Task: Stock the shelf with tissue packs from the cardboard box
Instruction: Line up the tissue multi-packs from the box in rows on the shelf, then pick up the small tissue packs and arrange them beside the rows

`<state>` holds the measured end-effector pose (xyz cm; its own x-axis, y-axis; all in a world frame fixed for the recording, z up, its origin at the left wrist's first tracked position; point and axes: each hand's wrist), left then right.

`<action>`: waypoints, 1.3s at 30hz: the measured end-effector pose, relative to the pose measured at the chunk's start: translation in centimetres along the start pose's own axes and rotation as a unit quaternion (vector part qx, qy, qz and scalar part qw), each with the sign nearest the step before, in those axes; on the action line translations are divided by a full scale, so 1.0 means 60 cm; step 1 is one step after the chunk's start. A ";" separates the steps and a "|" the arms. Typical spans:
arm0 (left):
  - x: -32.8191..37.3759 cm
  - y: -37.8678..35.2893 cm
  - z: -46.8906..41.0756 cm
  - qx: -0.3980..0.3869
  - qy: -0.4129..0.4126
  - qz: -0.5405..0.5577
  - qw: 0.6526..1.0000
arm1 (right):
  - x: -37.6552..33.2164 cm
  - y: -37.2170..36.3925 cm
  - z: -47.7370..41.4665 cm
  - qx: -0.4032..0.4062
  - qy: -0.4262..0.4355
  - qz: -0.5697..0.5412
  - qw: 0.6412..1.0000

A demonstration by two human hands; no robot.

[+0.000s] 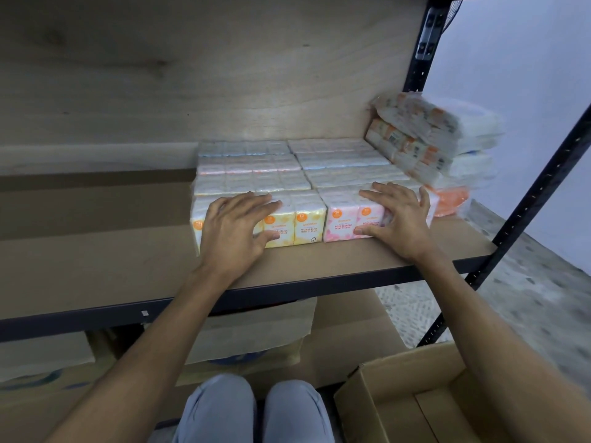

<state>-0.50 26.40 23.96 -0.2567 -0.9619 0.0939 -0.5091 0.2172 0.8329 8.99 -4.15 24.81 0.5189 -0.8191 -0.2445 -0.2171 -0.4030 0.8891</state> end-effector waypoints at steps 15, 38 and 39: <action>0.005 0.047 0.012 -0.064 0.025 0.036 0.997 | -0.044 0.033 0.019 -0.067 -0.029 0.009 0.997; 0.006 0.047 0.401 -0.038 0.137 0.186 0.972 | -0.388 -0.194 0.280 -0.055 0.069 -0.235 0.968; 0.006 0.029 0.418 -0.054 0.147 0.188 0.970 | -0.393 -0.215 0.292 -0.072 0.065 -0.233 0.967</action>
<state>-22.07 30.57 11.75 -0.1538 -0.8273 0.5403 -0.3315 0.5583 0.7605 -14.91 13.21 12.32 0.6344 -0.4994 -0.5900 0.1790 -0.6476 0.7407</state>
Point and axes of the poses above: each hand's wrist, its own z-axis away from the middle knuckle, its own y-axis out of the back of the hand, x = y × z, and after that the axes turned 13 degrees about -x, right-handed
